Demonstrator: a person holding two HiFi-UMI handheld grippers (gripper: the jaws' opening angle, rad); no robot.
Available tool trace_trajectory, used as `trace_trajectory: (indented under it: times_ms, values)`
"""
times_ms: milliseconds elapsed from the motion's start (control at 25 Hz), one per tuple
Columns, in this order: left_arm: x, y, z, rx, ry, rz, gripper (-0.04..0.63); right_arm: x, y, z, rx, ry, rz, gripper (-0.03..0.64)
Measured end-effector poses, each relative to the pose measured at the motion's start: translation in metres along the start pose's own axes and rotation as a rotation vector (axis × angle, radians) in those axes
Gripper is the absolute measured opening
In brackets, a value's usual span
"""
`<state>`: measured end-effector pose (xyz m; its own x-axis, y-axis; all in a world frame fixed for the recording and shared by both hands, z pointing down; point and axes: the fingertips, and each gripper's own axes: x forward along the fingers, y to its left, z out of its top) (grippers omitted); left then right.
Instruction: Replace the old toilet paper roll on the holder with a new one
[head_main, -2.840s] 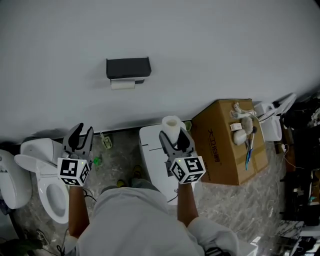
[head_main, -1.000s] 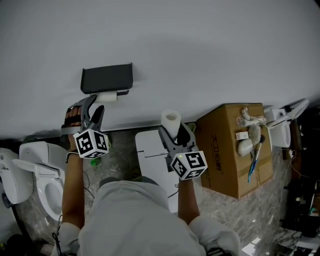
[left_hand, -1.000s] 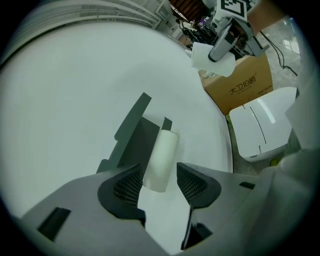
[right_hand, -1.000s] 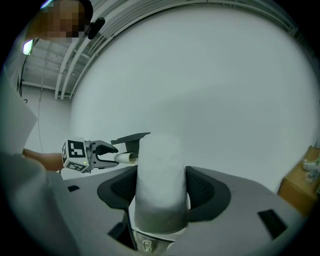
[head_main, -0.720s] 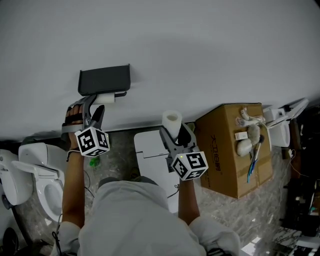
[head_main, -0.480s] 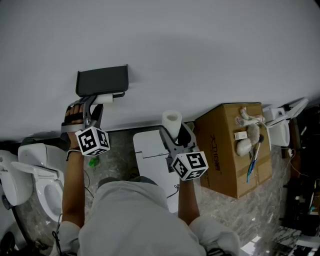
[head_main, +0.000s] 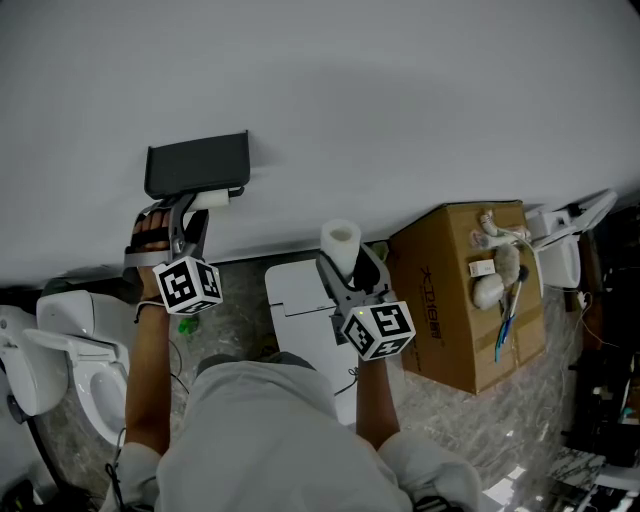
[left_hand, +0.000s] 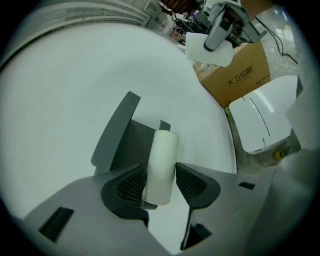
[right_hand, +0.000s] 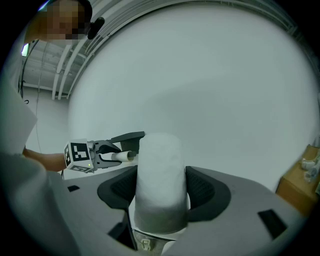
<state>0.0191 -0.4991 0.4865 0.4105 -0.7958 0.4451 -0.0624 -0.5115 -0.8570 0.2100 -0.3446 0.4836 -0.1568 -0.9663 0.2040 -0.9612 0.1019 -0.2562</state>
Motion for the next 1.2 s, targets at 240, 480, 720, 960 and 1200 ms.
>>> trace_trajectory:
  times_ms: [240, 480, 720, 960, 1200]
  values:
    - [0.006, -0.005, 0.021, 0.020, -0.050, -0.013, 0.210, -0.008, -0.009, -0.003, 0.007, 0.000, -0.029, 0.295]
    - [0.013, -0.011, 0.049, 0.044, -0.103, -0.031, 0.207, -0.017, -0.022, -0.001, 0.020, -0.009, -0.063, 0.295]
    - [0.020, -0.019, 0.081, 0.064, -0.163, -0.049, 0.206, -0.028, -0.034, -0.005, 0.036, -0.011, -0.096, 0.295]
    - [0.022, -0.027, 0.121, 0.061, -0.252, -0.059, 0.206, -0.037, -0.048, -0.003, 0.039, -0.019, -0.138, 0.295]
    - [0.015, -0.037, 0.160, 0.016, -0.359, -0.103, 0.206, -0.050, -0.060, -0.003, 0.026, -0.016, -0.189, 0.295]
